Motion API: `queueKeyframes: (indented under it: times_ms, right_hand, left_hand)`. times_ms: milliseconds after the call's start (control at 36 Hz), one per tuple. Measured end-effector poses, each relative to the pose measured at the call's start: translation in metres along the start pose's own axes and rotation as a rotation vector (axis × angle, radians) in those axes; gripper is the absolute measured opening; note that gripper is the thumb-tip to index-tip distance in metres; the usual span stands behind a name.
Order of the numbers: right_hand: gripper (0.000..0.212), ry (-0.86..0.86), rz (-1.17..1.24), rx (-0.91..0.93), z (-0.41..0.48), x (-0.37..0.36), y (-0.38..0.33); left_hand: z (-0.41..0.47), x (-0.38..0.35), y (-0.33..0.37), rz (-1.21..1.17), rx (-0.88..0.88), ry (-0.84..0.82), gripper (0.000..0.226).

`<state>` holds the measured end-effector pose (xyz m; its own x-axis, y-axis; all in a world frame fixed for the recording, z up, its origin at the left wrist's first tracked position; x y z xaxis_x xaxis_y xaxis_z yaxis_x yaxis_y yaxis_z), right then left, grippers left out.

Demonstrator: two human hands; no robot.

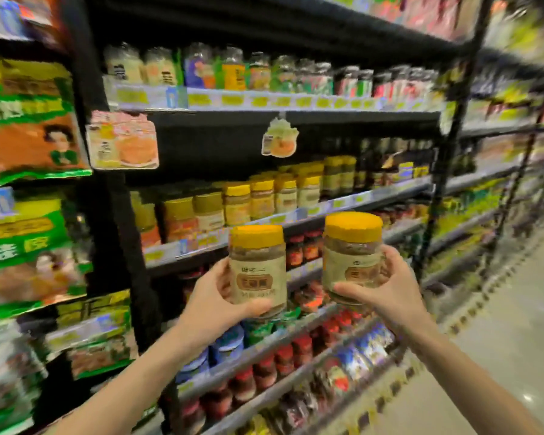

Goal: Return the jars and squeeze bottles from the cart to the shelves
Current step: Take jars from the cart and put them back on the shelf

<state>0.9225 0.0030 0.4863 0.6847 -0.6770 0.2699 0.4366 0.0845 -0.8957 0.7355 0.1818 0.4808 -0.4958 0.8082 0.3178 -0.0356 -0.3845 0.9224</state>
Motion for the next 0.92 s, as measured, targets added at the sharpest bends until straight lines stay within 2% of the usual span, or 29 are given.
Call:
queueKeyframes:
  times_ms: [56, 111, 222, 361, 472, 583, 694, 833, 917]
  right_hand:
    - [0.063, 0.047, -0.036, 0.007, 0.005, 0.033, 0.008]
    - [0.060, 0.084, -0.069, 0.001, 0.011, 0.061, 0.016]
    - [0.068, 0.125, -0.087, -0.014, 0.034, 0.104, 0.038]
    - [0.071, 0.160, -0.105, -0.010, 0.072, 0.140, 0.059]
    - [0.076, 0.166, -0.109, -0.013, 0.113, 0.160, 0.075]
    - [0.084, 0.177, -0.083, -0.019, 0.157, 0.176, 0.094]
    - [0.083, 0.174, -0.081, -0.005, 0.204, 0.189, 0.106]
    - [0.087, 0.163, -0.087, 0.027, 0.259, 0.199, 0.120]
    - [0.088, 0.127, -0.082, 0.052, 0.291, 0.199, 0.127]
  left_hand:
    - [0.026, -0.025, 0.001, -0.012, -0.006, -0.044, 0.070]
    - [0.052, -0.047, 0.002, -0.025, -0.018, -0.076, 0.066]
    - [0.099, -0.083, 0.006, -0.010, -0.052, -0.123, 0.059]
    - [0.159, -0.109, 0.001, -0.007, -0.059, -0.169, 0.069]
    - [0.213, -0.120, -0.007, -0.022, -0.070, -0.181, 0.066]
    - [0.268, -0.127, -0.012, -0.031, -0.077, -0.235, 0.073]
    - [0.315, -0.129, -0.017, -0.041, -0.080, -0.245, 0.071]
    - [0.360, -0.121, -0.024, -0.023, -0.075, -0.208, 0.080]
    - [0.376, -0.113, -0.029, -0.008, -0.059, -0.165, 0.078]
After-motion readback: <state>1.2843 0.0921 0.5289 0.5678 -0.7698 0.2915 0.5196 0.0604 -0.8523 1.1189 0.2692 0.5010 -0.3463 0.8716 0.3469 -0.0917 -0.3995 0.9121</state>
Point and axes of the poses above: each hand's wrist, its own z-axis towards the middle knuckle, its own x-axis out of the back of the hand, y = z × x, the point moved 9 cm from there along z, towards the middle knuckle, and after that the axes turned 14 degrees about -y, right-handed, at the moved point
